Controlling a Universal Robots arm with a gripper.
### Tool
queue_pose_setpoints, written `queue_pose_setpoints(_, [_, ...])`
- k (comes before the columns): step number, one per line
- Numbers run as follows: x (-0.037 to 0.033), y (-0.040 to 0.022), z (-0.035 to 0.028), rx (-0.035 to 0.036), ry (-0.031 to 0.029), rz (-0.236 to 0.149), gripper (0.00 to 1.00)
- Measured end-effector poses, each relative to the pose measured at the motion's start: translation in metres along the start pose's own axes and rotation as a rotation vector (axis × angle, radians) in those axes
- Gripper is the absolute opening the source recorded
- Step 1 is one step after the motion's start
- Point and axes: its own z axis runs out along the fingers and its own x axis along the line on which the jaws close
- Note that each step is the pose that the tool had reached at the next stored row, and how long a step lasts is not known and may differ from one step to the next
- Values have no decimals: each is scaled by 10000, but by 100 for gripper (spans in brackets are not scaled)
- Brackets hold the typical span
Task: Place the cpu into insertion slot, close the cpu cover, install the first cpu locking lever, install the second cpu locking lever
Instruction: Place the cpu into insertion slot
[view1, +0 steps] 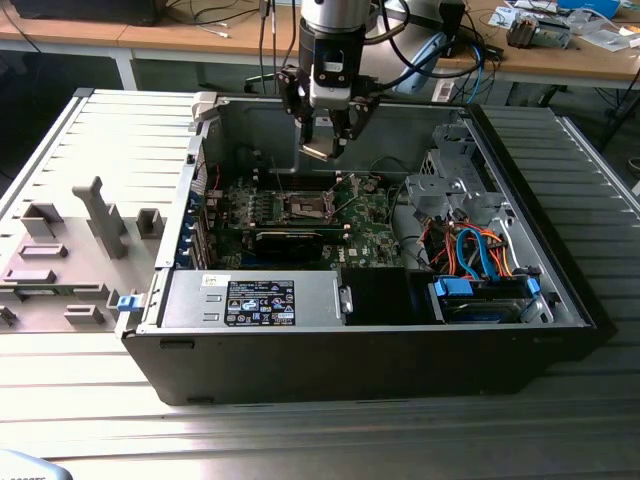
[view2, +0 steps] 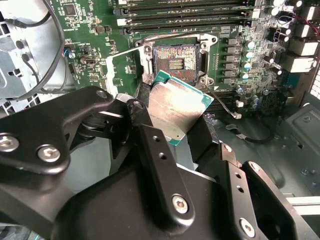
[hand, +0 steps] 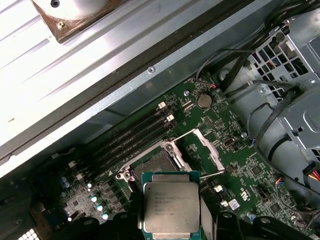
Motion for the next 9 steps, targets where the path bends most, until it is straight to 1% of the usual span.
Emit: queue_pose_setpoints(9, [0,0,7,-4,-9,246,55])
